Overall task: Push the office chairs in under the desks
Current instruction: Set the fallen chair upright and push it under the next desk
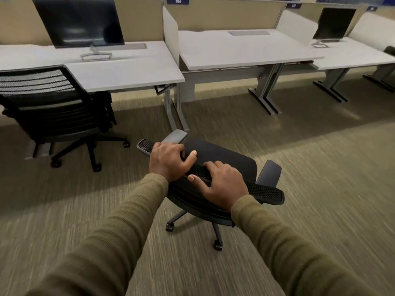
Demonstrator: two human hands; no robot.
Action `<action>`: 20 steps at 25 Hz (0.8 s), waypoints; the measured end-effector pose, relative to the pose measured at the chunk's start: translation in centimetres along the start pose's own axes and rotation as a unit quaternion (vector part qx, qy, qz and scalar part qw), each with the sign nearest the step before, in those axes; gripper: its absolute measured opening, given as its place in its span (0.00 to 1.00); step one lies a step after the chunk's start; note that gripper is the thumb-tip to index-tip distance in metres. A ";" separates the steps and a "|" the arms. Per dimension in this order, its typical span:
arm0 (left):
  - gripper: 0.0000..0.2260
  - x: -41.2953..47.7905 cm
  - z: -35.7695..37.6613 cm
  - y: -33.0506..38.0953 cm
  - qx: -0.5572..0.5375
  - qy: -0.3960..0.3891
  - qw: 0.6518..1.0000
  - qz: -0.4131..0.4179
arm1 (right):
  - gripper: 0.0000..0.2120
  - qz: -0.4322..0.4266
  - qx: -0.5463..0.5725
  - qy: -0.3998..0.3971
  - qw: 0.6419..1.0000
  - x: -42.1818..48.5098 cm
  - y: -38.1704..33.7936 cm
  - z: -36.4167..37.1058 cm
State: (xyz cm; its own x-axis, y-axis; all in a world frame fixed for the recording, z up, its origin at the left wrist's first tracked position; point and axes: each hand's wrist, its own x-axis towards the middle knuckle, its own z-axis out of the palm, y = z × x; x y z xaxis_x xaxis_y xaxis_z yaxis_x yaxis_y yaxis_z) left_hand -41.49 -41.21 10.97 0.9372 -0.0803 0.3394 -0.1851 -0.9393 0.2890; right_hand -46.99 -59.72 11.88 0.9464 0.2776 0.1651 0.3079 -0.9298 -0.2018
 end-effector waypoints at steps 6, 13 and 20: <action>0.27 8.3 3.3 0.7 0.016 -0.007 1.000 -0.017 | 0.35 0.007 -0.004 0.006 1.000 8.1 4.7 0.3; 0.26 18.8 7.4 0.6 0.026 -0.002 0.999 -0.022 | 0.36 -0.024 -0.014 -0.006 1.000 17.9 10.6 0.8; 0.22 28.3 10.8 0.5 0.024 0.016 0.999 -0.039 | 0.36 -0.052 0.002 -0.017 0.998 27.3 15.9 1.1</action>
State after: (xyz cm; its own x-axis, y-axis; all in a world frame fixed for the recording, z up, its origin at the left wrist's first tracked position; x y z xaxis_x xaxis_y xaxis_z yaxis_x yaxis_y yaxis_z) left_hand -11.82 -47.58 11.04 0.9378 0.0035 0.3472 -0.0975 -0.9571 0.2729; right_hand -16.16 -66.63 12.15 0.9120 0.3812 0.1517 0.4053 -0.8943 -0.1898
